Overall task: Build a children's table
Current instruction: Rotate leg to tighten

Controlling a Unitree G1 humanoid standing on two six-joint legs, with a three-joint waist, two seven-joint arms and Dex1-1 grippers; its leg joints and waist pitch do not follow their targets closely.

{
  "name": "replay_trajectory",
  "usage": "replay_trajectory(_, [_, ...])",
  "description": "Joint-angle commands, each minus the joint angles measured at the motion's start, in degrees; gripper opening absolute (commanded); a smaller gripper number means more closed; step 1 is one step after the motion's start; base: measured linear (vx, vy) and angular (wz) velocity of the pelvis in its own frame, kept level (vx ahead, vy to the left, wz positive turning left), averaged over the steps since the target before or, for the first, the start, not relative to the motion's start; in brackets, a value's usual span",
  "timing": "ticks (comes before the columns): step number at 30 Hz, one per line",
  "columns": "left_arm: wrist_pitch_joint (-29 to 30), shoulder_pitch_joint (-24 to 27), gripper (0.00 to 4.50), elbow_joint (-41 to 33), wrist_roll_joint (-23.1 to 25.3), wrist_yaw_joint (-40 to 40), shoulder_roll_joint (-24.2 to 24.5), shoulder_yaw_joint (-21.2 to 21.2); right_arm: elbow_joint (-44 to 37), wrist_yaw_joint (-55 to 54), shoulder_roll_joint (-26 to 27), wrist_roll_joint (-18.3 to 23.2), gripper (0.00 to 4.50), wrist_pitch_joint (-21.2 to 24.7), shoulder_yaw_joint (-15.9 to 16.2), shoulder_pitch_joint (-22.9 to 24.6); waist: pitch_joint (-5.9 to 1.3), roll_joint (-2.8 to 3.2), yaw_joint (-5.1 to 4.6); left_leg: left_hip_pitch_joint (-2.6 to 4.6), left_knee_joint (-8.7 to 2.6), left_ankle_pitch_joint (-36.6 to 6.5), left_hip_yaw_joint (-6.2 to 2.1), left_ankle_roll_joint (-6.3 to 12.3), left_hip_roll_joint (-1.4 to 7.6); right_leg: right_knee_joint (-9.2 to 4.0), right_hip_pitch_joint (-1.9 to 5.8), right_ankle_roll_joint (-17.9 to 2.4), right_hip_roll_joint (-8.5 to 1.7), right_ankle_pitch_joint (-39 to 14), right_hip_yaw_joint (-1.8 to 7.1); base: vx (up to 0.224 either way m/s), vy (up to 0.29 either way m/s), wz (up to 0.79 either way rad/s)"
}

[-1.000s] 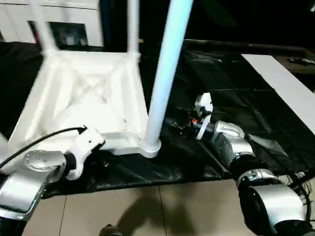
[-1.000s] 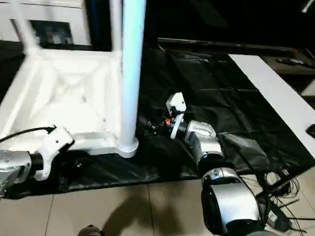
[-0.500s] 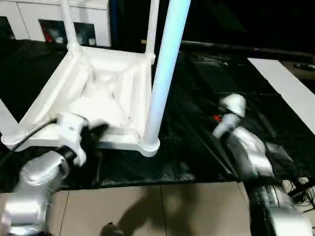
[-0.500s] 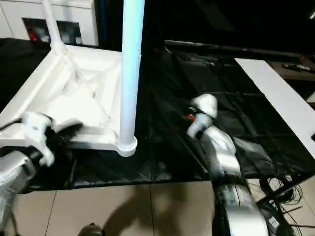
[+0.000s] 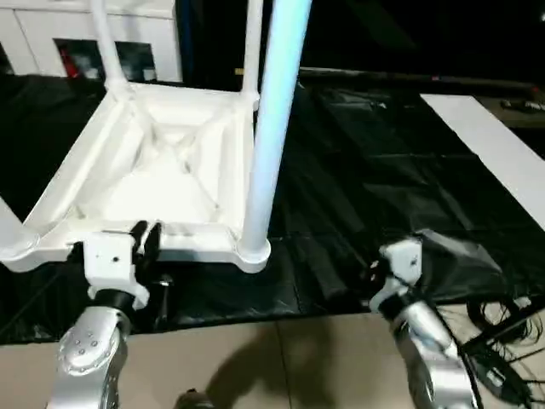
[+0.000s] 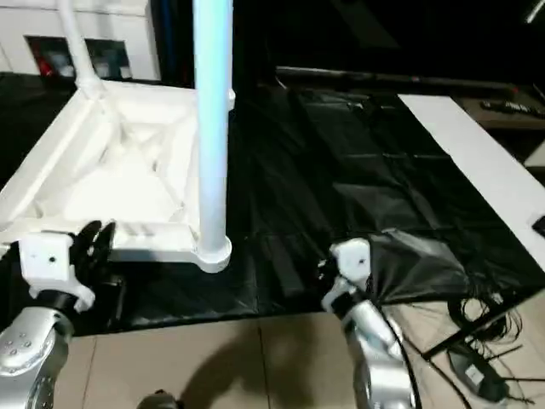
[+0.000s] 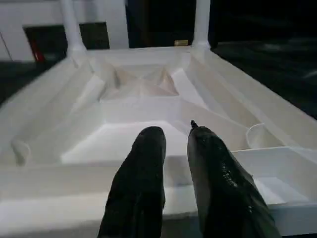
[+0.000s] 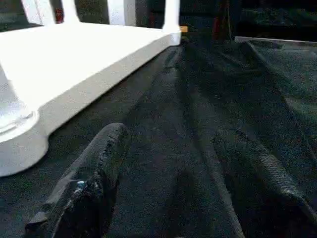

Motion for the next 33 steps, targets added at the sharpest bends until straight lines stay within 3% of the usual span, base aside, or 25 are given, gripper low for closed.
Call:
replay_trajectory(1, [-1.4,-0.7,1.05,0.7,1.4,0.4,0.2,-1.4,-2.2,0.1,-0.6,-0.4,3.12,0.8,0.1,0.5,-2.51,1.85,-0.39,-0.70,-6.00,-32.7,-1.64,0.24,-1.82,-5.72,2.72,-5.1,0.10,-16.1,-2.27,-0.028,-0.017,0.28])
replay_trajectory(2, [-1.9,-0.8,1.05,0.6,1.6,0.6,0.1,-1.1,-2.5,0.1,-0.7,-0.5,3.12,0.7,0.2,0.8,-2.43,2.85,-1.55,-1.05,-6.55,-34.8,-4.10,0.59,-1.18,-4.89,3.43,-9.7,0.77,-11.9,-3.26,0.000,-0.032,0.52])
replay_trajectory(3, [-2.1,-0.9,1.05,0.6,1.7,0.7,0.1,-1.0,-2.6,0.0,-0.7,-0.5,3.12,0.7,0.2,0.9,-2.40,3.50,-1.53,-0.79,-7.11,-35.4,-5.26,1.30,-0.81,-4.28,3.56,-12.3,1.47,-10.9,-3.89,0.021,-0.094,0.46])
replay_trajectory(4, [-2.7,-0.8,1.05,-0.1,0.5,0.6,-0.8,0.6,-2.5,-0.1,-1.2,-0.9,3.12,-0.2,0.6,1.4,-2.65,3.84,-2.67,-0.05,-8.02,-32.8,-8.76,4.67,0.40,-1.79,3.62,-18.0,2.58,-8.0,-4.39,0.021,-0.094,0.46])
replay_trajectory(5, [-2.3,-0.7,1.05,-0.4,-0.1,0.8,-1.1,1.5,-2.4,0.2,-1.3,-0.6,3.12,-0.2,0.8,1.4,-2.47,4.43,-3.34,-0.04,-7.77,-27.9,-10.40,8.92,-0.84,-0.39,3.37,-21.1,3.11,-8.0,-4.38,-0.001,-0.128,0.46])
replay_trajectory(6, [-2.1,-0.6,1.05,-0.5,-0.4,0.9,-1.3,1.9,-2.4,0.3,-1.4,-0.5,3.12,-0.3,0.8,1.5,-2.30,4.03,-3.50,-0.53,-7.48,-26.1,-10.59,10.50,-2.07,-0.82,3.52,-22.3,2.64,-8.6,-3.97,-0.006,-0.093,0.50])
replay_trajectory(7, [-0.6,0.0,1.05,-1.0,-0.8,2.6,-1.7,4.1,-2.8,1.6,-1.0,2.7,3.12,1.3,0.6,1.8,-2.18,3.36,-3.76,0.71,-5.43,-26.5,-7.71,10.01,-0.95,-2.84,2.09,-23.4,0.69,-11.1,-1.77,-0.006,-0.093,0.50])
replay_trajectory(8, [-0.7,0.1,1.05,-0.9,-0.8,3.0,-1.6,4.3,-3.0,1.8,-1.0,3.3,3.12,1.9,0.6,1.8,-1.34,1.88,-2.00,-0.23,-1.19,-24.3,-3.25,5.57,-4.53,-7.28,2.34,-18.8,-4.10,-23.0,-0.06,-0.003,-0.103,0.22])
replay_trajectory(9, [-1.4,0.6,1.05,-0.7,-0.5,4.3,-1.2,4.7,-3.8,2.4,-0.8,5.1,3.12,4.0,0.5,2.1,-1.06,0.56,-0.15,0.33,1.17,-14.9,-1.48,3.57,-3.85,-9.94,2.33,-7.5,-6.95,-42.0,1.61,-0.024,-0.103,-0.12])
replay_trajectory(11, [-3.4,2.3,1.05,-0.8,0.0,5.0,-0.8,5.0,-4.9,4.6,-1.4,5.9,3.12,4.0,1.8,2.7,-1.65,-1.04,2.24,-1.23,3.27,-8.0,-1.14,5.94,-2.29,-10.76,3.97,0.7,-11.59,-50.4,5.44,-0.012,-0.051,-0.06])
replay_trajectory(12, [-3.7,2.5,1.05,-0.8,-0.1,5.0,-0.9,5.1,-4.9,4.8,-1.4,6.0,3.12,4.0,1.8,2.8,-1.43,-1.22,2.55,-1.80,3.64,-8.4,-1.16,7.23,-1.83,-10.77,3.94,1.6,-12.73,-49.3,6.47,0.000,0.000,0.00])
replay_trajectory(13, [-5.2,3.6,1.05,-0.8,-0.5,5.1,-1.3,5.7,-5.2,5.7,-1.4,7.0,3.12,4.2,1.8,3.2,-1.82,-1.23,3.28,-2.42,4.16,-9.0,-1.66,9.28,-1.68,-9.95,4.71,0.3,-13.49,-44.0,7.29,0.000,0.000,0.00])
replay_trajectory(14, [-6.8,4.4,1.05,0.2,-0.2,4.8,-1.4,6.0,-4.7,6.4,-1.8,8.1,3.12,3.3,1.1,3.3,-1.90,-0.11,3.46,-1.71,3.16,-8.7,-2.41,10.88,-0.58,-9.85,4.50,-4.7,-13.77,-36.5,6.75,0.005,0.079,-0.05])
replay_trajectory(15, [-6.8,4.4,1.05,0.2,-0.2,4.8,-1.4,6.0,-4.7,6.4,-1.8,8.1,3.12,3.3,1.1,3.3,-1.98,0.44,3.30,-0.97,1.28,-7.7,-2.33,11.39,-0.42,-9.35,4.63,-7.7,-11.59,-31.5,5.05,0.002,0.061,-0.03])
replay_trajectory(16, [-7.6,4.6,1.05,0.8,-0.7,4.2,-1.9,6.6,-4.1,7.4,-2.4,9.1,3.12,2.5,0.5,3.3,-2.33,1.54,2.17,0.84,-2.77,-9.1,-1.26,13.49,-0.77,-5.92,3.08,-10.2,-3.64,-20.6,0.86,0.012,0.122,-0.03])
replay_trajectory(17, [-8.0,4.7,1.23,1.0,-1.3,4.1,-2.1,7.0,-4.1,7.9,-2.7,9.9,3.30,2.3,0.1,3.2,-2.61,2.47,1.06,4.07,-2.84,-15.8,-1.16,14.19,-0.02,-3.69,0.37,-12.1,-0.41,-13.9,-0.32,-0.010,0.120,0.14])
replay_trajectory(18, [-8.3,4.8,1.23,1.0,-1.8,4.1,-2.2,7.3,-4.1,8.3,-3.1,10.6,3.30,2.3,-0.1,3.1,-2.78,2.57,0.78,4.29,-2.98,-19.2,-1.40,12.91,0.58,-3.15,0.30,-12.3,-0.05,-11.3,-0.19,-0.012,0.183,0.17])
replay_trajectory(19, [-9.1,5.0,1.38,1.0,-1.3,5.0,-1.8,7.9,-4.8,9.8,-3.8,12.1,3.47,2.9,-0.3,3.0,-2.57,2.03,0.49,3.32,-3.60,-23.8,-1.21,9.66,0.79,-3.44,0.86,-11.8,-0.62,-8.1,0.64,-0.021,0.123,0.18])
replay_trajectory(20, [-9.5,4.8,1.38,1.1,-1.8,5.2,-1.8,8.6,-5.5,11.1,-4.3,13.0,3.47,3.3,-0.2,2.9,-2.35,2.20,0.72,3.07,-4.29,-29.1,-0.93,4.25,0.53,-3.99,0.99,-10.1,-1.04,-7.6,1.45,-0.009,0.115,0.07])
replay_trajectory(22, [-9.5,4.3,1.52,1.7,-2.9,5.0,-0.8,9.4,-7.4,15.3,-5.9,15.1,3.59,4.4,0.7,3.0,-2.18,1.67,0.24,2.79,-4.85,-34.3,-0.79,0.50,-0.34,-4.77,1.45,-7.1,-1.76,-10.0,2.09,-0.018,0.091,0.01])
replay_trajectory(26, [-8.9,2.1,1.81,3.1,-4.0,4.9,0.0,10.0,-9.2,21.1,-8.9,17.3,3.89,7.2,2.2,2.9,-2.04,0.99,-0.65,2.42,-4.83,-37.3,-0.84,-0.32,-1.05,-6.11,1.40,-4.4,-2.72,-18.5,2.69,-0.007,0.015,-0.01])
replay_trajectory(27, [-8.6,1.1,1.99,3.6,-4.0,4.9,0.4,10.1,-9.7,22.6,-10.0,18.0,4.06,8.4,2.6,2.7,-1.92,-0.46,-0.81,2.49,-4.67,-36.7,-0.48,0.17,-1.10,-6.68,1.20,-3.9,-2.92,-20.9,2.77,0.000,0.000,0.00])
replay_trajectory(29, [-8.0,-1.0,2.13,5.6,-2.9,6.2,1.3,11.3,-10.9,24.8,-11.7,19.5,4.19,10.8,3.2,2.3,-2.10,-1.23,-0.92,2.31,-4.48,-33.9,-0.38,0.88,-1.18,-7.08,1.40,-3.4,-3.44,-24.1,2.93,0.000,0.000,0.00])
replay_trajectory(32, [-6.1,-3.7,2.28,8.5,-1.6,11.0,2.8,14.6,-11.9,28.8,-14.5,21.6,4.42,14.3,5.7,1.6,-2.09,-1.43,-0.88,1.98,-4.47,-30.3,-0.37,1.27,-1.20,-6.90,1.50,-3.0,-3.29,-22.2,2.67,0.000,0.000,0.00])
replay_trajectory(33, [-6.1,-3.7,2.35,8.5,-1.6,11.0,2.8,14.6,-11.9,28.8,-14.5,21.6,4.47,14.3,5.7,1.6,-2.14,-0.68,-0.93,2.02,-4.45,-30.5,-0.48,1.06,-1.23,-6.82,1.44,-3.2,-3.36,-22.1,2.67,0.000,0.000,0.00])
